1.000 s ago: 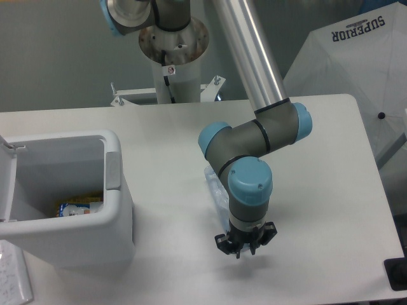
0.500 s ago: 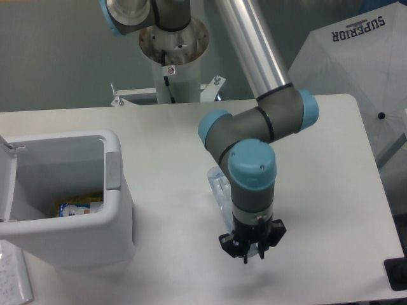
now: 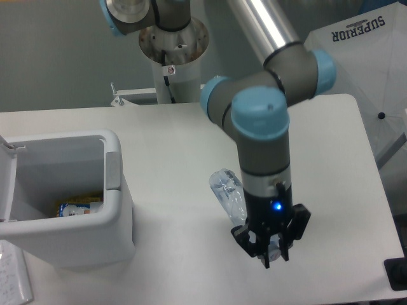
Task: Place the trash in the trash can
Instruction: 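Lift the bottle upright and carry it over the trash bin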
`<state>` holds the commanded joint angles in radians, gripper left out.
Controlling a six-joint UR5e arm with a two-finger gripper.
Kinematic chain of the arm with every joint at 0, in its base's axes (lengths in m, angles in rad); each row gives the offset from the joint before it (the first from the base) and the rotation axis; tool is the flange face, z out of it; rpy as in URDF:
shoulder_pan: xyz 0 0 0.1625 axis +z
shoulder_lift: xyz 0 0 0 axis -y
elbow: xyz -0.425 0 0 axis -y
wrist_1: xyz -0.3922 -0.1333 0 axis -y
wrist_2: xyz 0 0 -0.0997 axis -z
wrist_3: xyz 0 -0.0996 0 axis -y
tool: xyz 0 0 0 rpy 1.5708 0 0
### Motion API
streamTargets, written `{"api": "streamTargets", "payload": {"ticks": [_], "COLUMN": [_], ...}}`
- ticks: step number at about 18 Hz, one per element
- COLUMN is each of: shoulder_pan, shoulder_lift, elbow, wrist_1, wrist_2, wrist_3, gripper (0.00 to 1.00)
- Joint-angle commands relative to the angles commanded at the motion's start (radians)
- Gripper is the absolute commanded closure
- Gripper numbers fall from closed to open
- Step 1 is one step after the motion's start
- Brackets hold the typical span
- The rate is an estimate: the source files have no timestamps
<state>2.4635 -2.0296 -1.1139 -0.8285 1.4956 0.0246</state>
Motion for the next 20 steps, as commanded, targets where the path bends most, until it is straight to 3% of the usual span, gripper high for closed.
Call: {"api": "streamTargets", "payload": {"ticks": [2, 7, 9, 15, 20], "shoulder_pan": [-0.005, -0.041, -0.078, -0.178, -0.239], "shoulder_lift": [0.023, 0.086, 0.103, 0.161, 0.173], "elbow": [0.005, 0.011, 0.012, 0.009, 0.014], "wrist_1": [0.031, 0.043, 0.069, 0.074, 0.081], "wrist_2": [-0.002, -0.002, -0.002, -0.002, 0.0], "wrist_3": [-0.009, -0.014, -0.014, -0.015, -0.017], "gripper": [0.82, 0.82, 0.82, 0.82, 0.82]}}
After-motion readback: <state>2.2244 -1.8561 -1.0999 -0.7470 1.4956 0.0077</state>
